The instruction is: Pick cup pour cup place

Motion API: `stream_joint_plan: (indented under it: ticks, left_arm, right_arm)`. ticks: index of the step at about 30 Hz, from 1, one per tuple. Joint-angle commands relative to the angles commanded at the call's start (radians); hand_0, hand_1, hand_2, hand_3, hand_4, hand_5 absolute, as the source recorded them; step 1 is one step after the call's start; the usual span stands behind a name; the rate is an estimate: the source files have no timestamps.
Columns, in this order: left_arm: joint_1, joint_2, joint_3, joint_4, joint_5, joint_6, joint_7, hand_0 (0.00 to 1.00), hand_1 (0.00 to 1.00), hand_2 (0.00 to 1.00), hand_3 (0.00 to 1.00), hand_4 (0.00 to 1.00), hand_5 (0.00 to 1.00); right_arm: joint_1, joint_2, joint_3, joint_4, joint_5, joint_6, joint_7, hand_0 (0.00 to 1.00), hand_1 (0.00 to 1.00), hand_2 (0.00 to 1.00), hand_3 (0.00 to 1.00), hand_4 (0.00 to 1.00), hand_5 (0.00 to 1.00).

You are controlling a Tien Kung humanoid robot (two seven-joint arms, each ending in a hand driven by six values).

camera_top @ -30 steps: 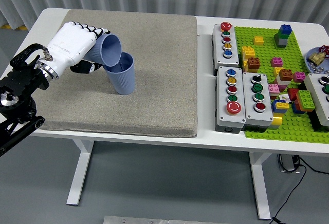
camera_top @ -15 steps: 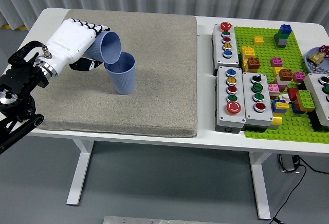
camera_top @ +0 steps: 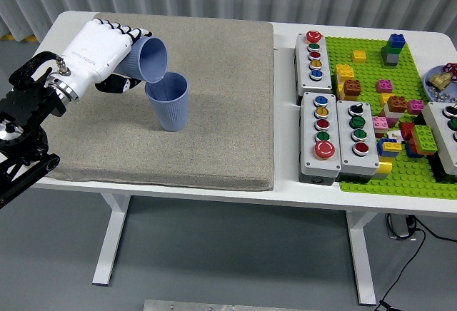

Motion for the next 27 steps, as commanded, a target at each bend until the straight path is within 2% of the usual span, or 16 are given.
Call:
stream_joint_plan:
  ticks: [10,27]
  left_arm:
    - [-0.025,0.017,0.047,0.000,0.000,0.042,0.024,0.497,0.523,0.604,0.736,0.521,0.002]
    - [-0.040,0.022,0.072,0.008,0.000,0.043,0.028,0.502,0.524,0.604,0.732,0.518,0.002]
  right_arm:
    - [-0.001,0.000,-0.001,0.000,0.005,-0.001,0.001,0.747,0.711,0.764,0.618,0.199,0.166]
    - [-0.002,0.000,-0.003,0.000,0.007,-0.002,0.002,0.746,0.711,0.765,0.618,0.200,0.167]
